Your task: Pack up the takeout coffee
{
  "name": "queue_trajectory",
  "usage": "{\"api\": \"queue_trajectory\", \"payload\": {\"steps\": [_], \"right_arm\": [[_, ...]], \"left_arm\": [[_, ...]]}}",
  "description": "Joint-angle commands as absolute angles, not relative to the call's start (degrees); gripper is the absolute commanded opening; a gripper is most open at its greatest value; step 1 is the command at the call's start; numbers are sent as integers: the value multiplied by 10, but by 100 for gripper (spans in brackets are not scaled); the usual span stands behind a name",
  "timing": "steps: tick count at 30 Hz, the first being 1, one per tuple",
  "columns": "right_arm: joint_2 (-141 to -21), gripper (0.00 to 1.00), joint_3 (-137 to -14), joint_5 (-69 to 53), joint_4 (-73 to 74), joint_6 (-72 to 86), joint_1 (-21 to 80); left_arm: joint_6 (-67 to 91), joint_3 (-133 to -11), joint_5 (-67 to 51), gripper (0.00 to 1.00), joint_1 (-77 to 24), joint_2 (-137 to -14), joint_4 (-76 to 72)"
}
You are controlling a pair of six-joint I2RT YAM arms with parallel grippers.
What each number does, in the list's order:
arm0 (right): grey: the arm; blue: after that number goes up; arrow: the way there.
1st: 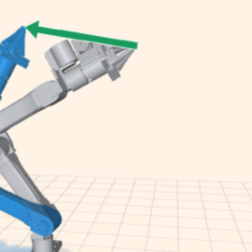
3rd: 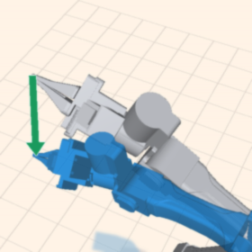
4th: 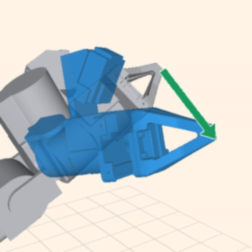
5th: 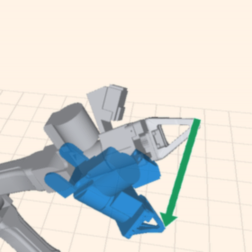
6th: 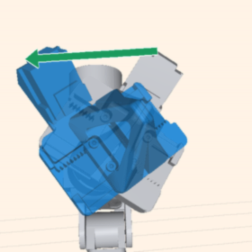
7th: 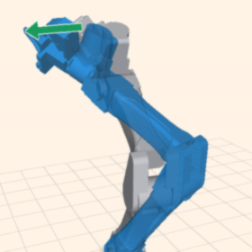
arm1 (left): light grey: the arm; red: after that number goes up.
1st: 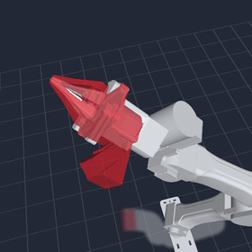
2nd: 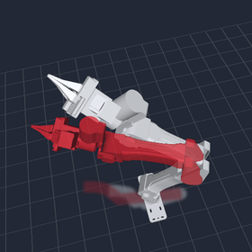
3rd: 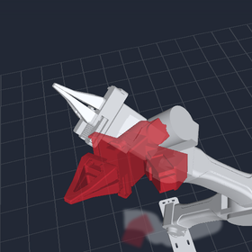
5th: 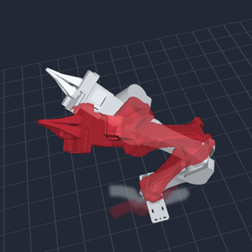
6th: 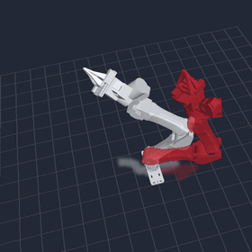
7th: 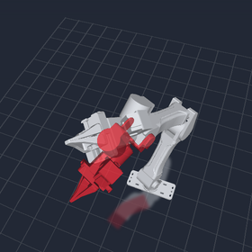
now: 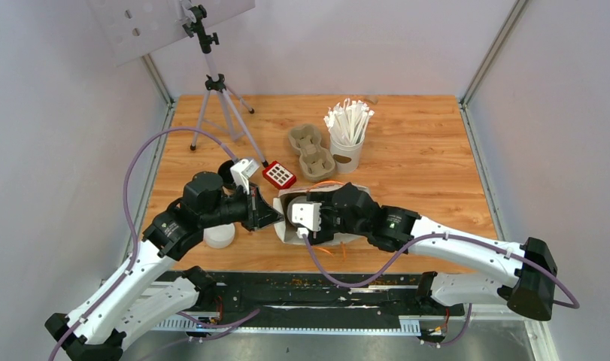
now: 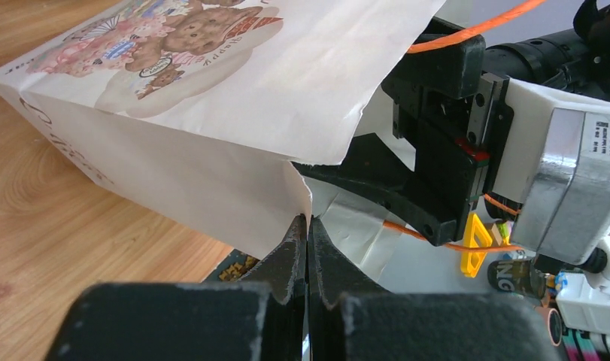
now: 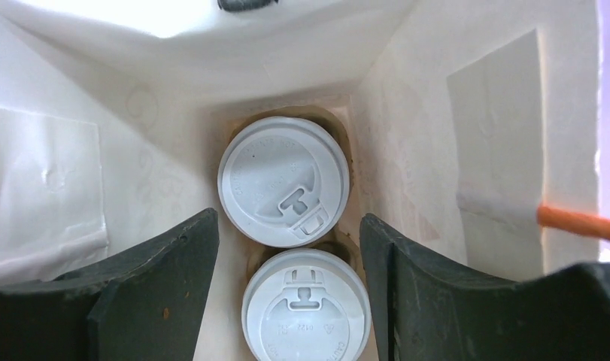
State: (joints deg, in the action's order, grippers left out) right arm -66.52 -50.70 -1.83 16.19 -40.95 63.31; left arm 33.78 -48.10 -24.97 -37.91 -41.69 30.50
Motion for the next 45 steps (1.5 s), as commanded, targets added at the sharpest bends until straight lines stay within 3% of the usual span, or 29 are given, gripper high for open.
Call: {"api": "queue_trajectory", "payload": {"steps": [1,30,45], "right_arm": [[-659,68,-548,-51,213,-379,634],[-711,63,-675,-83,287,-263,607],[-734,62,-734,-87,294,-210,587]], "left_arm": [[349,-513,-254,0,-381,-406,300],[390,-580,-174,0,-382,-433,423],[387,-594,-123,5,-381,-446,457]]}}
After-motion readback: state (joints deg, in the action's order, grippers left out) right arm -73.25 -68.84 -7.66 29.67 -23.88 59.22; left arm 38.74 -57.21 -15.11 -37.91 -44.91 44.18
